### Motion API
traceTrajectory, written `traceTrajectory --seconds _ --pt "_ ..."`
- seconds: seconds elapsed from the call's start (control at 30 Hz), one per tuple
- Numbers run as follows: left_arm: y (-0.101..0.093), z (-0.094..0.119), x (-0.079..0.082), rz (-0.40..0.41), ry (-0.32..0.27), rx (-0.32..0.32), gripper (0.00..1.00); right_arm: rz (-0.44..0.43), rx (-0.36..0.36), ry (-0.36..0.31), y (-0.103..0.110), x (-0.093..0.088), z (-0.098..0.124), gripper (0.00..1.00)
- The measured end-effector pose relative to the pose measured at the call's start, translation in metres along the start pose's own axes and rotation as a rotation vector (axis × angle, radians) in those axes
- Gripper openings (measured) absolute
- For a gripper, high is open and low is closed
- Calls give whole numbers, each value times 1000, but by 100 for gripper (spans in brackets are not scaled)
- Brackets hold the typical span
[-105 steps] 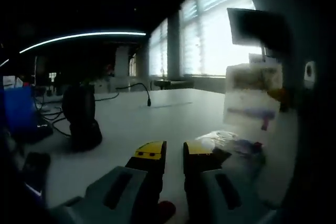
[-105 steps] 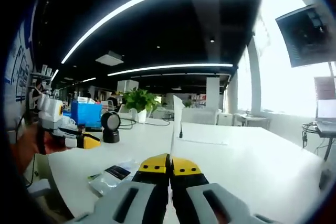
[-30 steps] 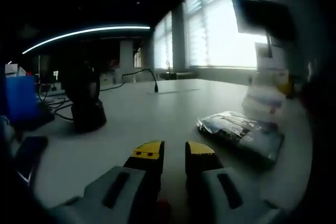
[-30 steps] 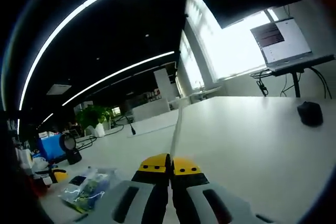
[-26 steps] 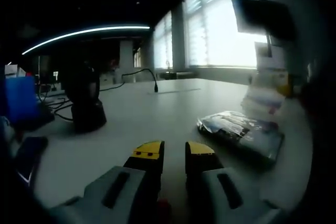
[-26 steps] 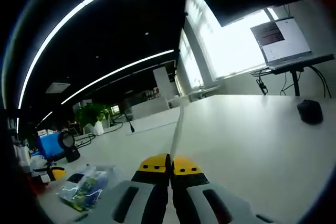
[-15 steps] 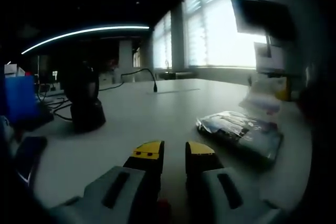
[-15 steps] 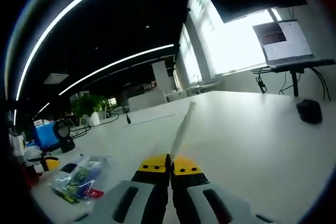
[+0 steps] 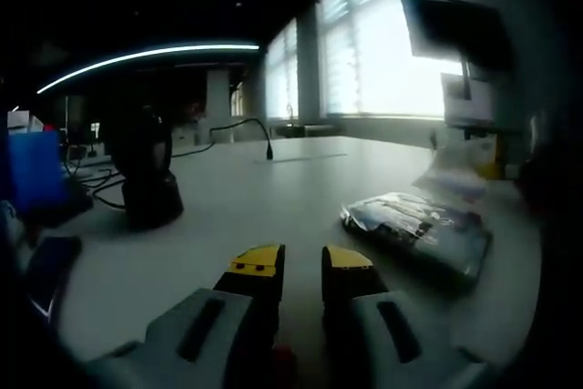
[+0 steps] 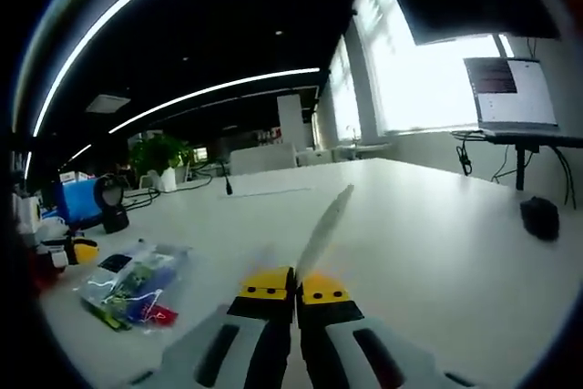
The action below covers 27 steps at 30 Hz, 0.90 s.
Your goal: Clip sheet goods on table flip sheet goods clip sheet goods scan sheet goods put sheet goods back to table
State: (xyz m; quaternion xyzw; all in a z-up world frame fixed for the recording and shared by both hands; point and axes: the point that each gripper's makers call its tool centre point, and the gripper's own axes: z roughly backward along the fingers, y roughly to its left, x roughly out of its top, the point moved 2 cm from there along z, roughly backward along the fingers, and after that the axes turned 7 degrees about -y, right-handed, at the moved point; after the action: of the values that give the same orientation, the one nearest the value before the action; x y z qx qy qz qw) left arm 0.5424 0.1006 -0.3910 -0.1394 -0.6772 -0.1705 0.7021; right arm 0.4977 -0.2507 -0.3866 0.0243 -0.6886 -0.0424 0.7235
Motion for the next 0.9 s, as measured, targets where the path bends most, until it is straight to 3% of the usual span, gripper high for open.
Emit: traceTrajectory --seconds 0.2,0.23,0.37,0.5,0.57,0.9 --pt "3 -1 0 -4 1 1 10 44 34 43 3 -3 2 1" --pt "3 -1 0 -3 0 1 10 97 77 67 6 -4 2 3" --pt "3 -1 0 -4 2 3 10 119 124 115 5 -5 6 5" --pt "3 -1 -1 -5 3 5 10 161 136 127 2 -4 8 5" --pt "2 -1 -1 -6 4 4 10 225 167 137 1 -5 9 6" --pt "3 -2 -1 -6 5 4 10 229 205 163 -3 -5 13 10"
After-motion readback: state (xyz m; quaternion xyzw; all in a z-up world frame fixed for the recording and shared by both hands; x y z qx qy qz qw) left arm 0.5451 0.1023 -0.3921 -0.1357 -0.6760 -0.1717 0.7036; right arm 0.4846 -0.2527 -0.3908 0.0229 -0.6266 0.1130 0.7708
